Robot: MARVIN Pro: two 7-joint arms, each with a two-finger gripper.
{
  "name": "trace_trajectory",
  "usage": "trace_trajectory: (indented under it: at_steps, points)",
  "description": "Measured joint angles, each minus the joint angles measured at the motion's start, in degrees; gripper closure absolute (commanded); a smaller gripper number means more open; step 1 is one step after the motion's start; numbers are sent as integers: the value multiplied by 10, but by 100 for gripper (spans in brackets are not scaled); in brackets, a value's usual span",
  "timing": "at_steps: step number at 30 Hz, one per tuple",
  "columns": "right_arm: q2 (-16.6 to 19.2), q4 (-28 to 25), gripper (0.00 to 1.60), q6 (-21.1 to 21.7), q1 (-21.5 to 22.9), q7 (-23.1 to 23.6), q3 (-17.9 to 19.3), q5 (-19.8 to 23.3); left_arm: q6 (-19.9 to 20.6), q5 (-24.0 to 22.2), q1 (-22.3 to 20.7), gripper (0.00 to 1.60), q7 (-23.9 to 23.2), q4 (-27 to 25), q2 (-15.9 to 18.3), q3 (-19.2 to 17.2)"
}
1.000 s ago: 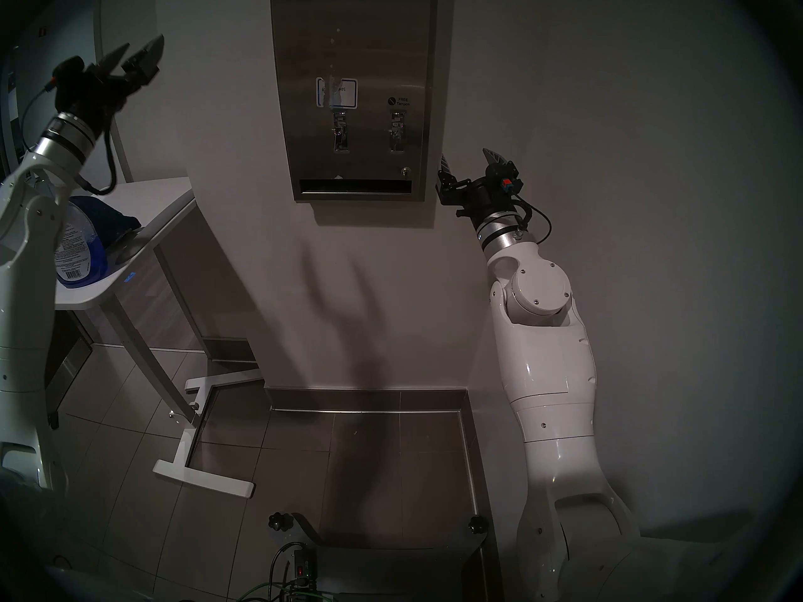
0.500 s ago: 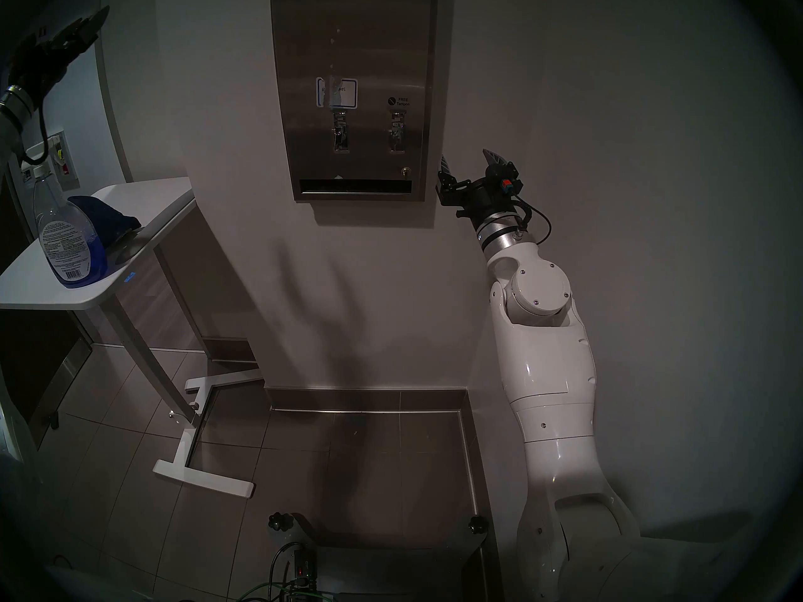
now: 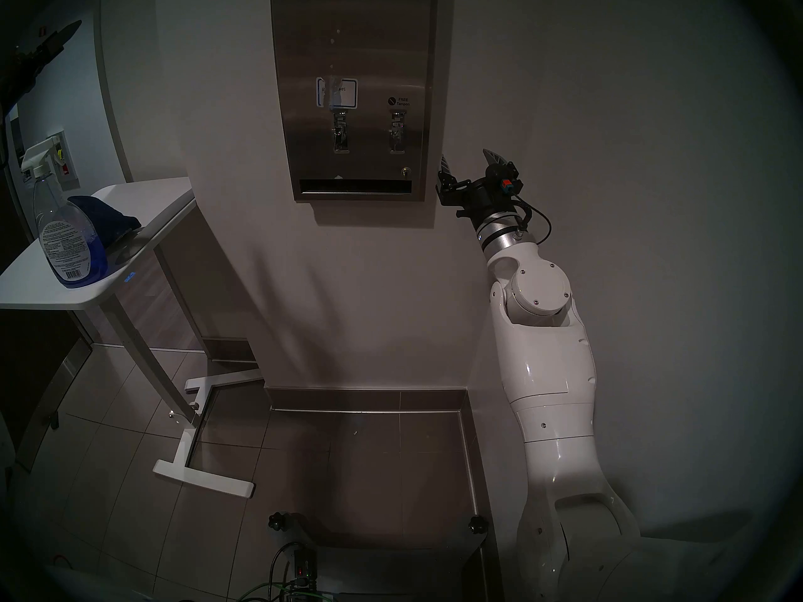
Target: Pick up the cleaner bottle and spray the cleaner onto the surface
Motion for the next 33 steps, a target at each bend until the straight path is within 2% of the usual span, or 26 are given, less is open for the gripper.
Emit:
trace_trajectory:
  at_steps: [9, 22, 26, 33]
  points:
    - [0, 0, 0, 0, 0, 0, 0, 0, 50, -9, -19, 0, -101, 79, 51, -4]
    - [0, 0, 0, 0, 0, -1, 0, 0, 81, -5, -32, 0, -217, 202, 119, -1]
    - [0, 0, 0, 0, 0, -1, 0, 0, 84, -3, -32, 0, -251, 238, 140, 8]
    - [0, 0, 0, 0, 0, -1, 0, 0, 68, 5, -32, 0, -270, 303, 173, 51]
